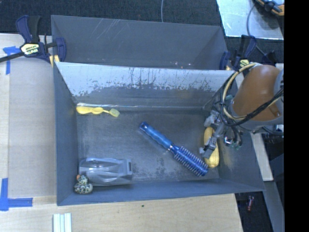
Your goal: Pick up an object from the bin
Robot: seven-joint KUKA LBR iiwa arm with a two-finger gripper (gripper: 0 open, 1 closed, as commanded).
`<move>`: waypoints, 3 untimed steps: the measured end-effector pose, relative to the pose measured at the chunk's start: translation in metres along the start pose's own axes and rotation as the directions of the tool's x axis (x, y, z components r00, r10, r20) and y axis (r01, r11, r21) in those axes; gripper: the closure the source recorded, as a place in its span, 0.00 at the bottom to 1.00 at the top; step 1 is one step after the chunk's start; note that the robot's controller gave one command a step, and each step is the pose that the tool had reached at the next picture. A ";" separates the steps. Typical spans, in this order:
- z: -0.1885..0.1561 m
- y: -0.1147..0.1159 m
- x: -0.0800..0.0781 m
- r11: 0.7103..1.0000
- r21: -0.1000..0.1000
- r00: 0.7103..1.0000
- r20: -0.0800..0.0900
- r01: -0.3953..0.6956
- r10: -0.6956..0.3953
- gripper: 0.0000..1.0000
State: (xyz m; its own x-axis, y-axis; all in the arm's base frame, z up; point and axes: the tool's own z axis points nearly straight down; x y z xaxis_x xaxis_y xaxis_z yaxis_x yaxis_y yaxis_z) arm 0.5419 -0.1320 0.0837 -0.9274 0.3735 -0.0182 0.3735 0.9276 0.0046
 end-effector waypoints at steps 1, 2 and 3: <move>0.010 -0.017 0.009 0.993 -0.015 0.993 0.000 0.120 -0.120 0.00; 0.012 -0.028 0.047 0.997 -0.003 0.997 0.000 0.081 -0.081 0.00; 0.013 -0.023 0.032 0.983 -0.011 0.983 0.007 0.181 -0.181 0.00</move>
Offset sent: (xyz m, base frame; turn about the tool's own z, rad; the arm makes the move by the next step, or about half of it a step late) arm -0.0566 -0.0077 -0.0137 -0.0777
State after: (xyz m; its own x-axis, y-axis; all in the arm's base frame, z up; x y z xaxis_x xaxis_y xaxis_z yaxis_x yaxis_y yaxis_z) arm 0.5039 -0.1416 0.0701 -0.9796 0.1995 -0.0257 0.1992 0.9799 0.0127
